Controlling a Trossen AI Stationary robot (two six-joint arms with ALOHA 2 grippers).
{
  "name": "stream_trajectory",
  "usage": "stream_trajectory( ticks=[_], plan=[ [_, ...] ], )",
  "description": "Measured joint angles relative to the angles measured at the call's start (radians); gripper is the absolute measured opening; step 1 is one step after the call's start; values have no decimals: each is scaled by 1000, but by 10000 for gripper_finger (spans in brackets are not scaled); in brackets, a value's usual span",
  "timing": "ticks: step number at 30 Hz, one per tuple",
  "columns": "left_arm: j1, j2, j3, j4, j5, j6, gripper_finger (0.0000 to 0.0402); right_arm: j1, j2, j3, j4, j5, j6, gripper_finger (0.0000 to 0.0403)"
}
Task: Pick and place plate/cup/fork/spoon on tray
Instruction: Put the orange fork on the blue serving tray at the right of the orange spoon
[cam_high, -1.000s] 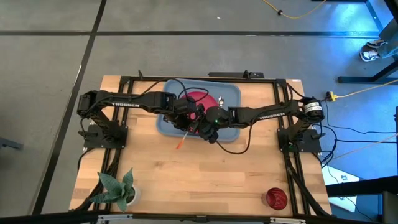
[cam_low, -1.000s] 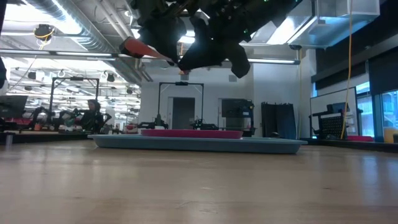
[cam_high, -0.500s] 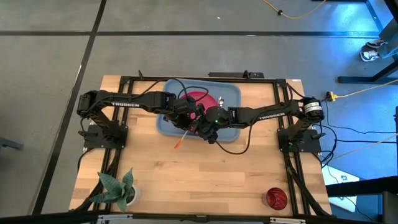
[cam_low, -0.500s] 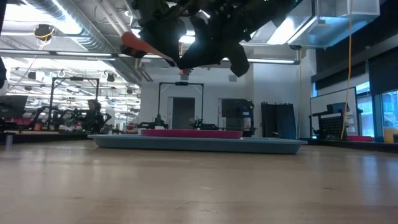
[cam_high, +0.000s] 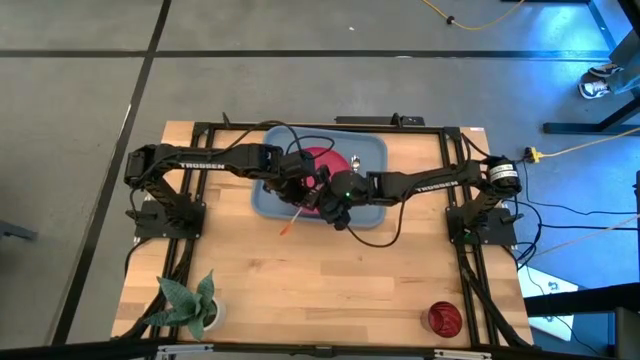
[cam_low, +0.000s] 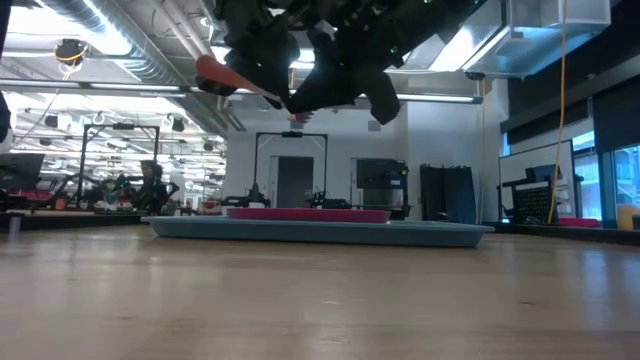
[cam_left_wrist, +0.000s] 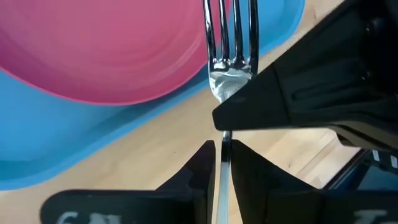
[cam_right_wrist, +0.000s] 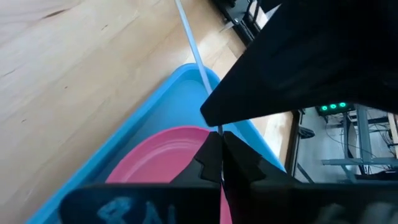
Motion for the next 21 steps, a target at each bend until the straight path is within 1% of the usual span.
stream_trajectory(
  ticks=[4,9,11,14,15,21],
  plan=[
    [-2,0,0,-9,30,0,42,1,0,-1,-35,-6,-1,1],
    [-10,0,0,-31,42,1,41,1,0,-1,-34,-4,-6,0],
    [-9,0,0,-54,40,3,41,1,0,-1,-34,21,-26,0],
    [-8,-1,0,-80,24,10,41,1,0,-1,-37,92,-69,0],
    [-8,-4,0,-89,14,18,41,1,0,-1,-40,100,-75,0],
    [2,-63,1,-145,-42,45,41,1,0,-1,-127,103,-59,0]
  ],
)
